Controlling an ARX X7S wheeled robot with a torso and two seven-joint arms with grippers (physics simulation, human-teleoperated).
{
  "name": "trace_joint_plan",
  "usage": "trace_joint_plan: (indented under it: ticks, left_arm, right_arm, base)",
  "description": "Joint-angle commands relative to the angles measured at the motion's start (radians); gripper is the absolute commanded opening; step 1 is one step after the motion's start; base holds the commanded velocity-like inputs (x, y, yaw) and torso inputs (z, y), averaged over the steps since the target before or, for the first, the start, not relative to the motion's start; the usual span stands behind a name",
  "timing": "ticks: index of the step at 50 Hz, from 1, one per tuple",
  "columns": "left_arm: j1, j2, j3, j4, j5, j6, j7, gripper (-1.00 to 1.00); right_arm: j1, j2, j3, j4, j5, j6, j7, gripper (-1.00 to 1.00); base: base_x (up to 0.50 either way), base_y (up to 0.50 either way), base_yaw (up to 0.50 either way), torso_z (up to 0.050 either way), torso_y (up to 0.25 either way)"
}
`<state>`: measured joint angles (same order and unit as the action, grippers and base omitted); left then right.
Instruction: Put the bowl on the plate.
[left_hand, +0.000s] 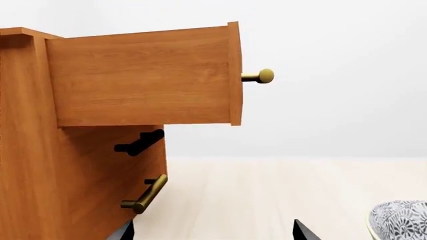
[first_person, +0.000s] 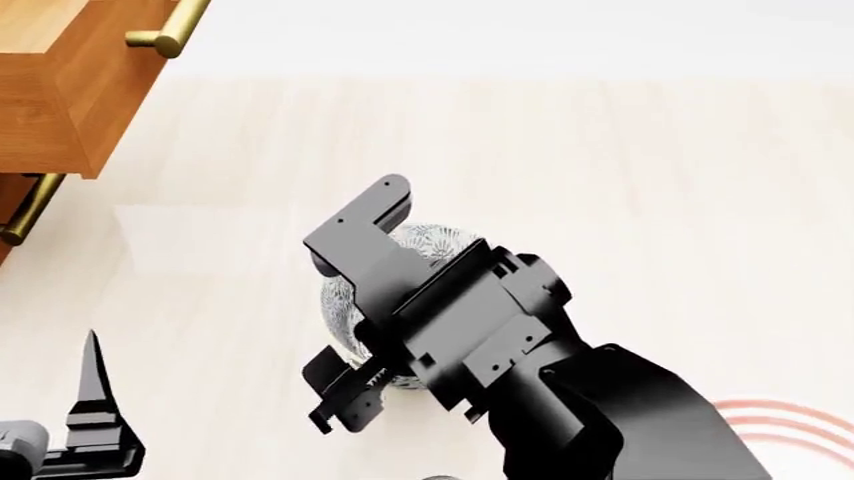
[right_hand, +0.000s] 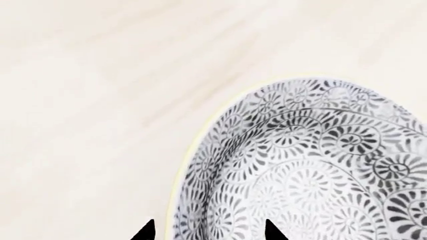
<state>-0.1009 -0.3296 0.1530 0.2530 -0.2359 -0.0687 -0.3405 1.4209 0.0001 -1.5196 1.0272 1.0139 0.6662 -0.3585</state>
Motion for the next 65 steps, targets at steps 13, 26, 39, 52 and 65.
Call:
trace_joint_plan:
  ticks: [13, 26, 39, 52, 65]
  left_arm:
    - [0.009, -0.006, -0.003, 0.008, -0.011, 0.005, -0.008, 1.00]
    - [0.015, -0.009, -0.004, 0.015, -0.017, 0.006, -0.014, 1.00]
    - [0.010, -0.009, -0.004, 0.005, -0.022, 0.013, -0.016, 1.00]
    - [0.013, -0.013, -0.010, 0.009, -0.033, 0.020, -0.017, 1.00]
    - [0.008, -0.016, -0.009, 0.009, -0.038, 0.019, -0.019, 1.00]
  right_arm:
    - [0.015, 0.000, -0.001, 0.003, 0.014, -0.005, 0.007, -1.00]
    - [0.079, 0.000, 0.006, 0.069, 0.019, -0.047, 0.007, -1.00]
    - [0.200, 0.182, 0.036, -0.209, 0.045, 0.047, 0.212, -1.00]
    - [0.337, 0.280, -0.005, -0.428, 0.033, 0.221, 0.360, -1.00]
    - [0.431, 0.314, -0.083, -0.546, 0.004, 0.391, 0.442, -1.00]
  base:
    - [0.00, 0.00, 0.00, 0.000, 0.000]
    - [0.00, 0.00, 0.00, 0.000, 0.000]
    - [0.00, 0.00, 0.00, 0.000, 0.000]
    - [0.00, 0.00, 0.00, 0.000, 0.000]
    - [0.00, 0.00, 0.00, 0.000, 0.000]
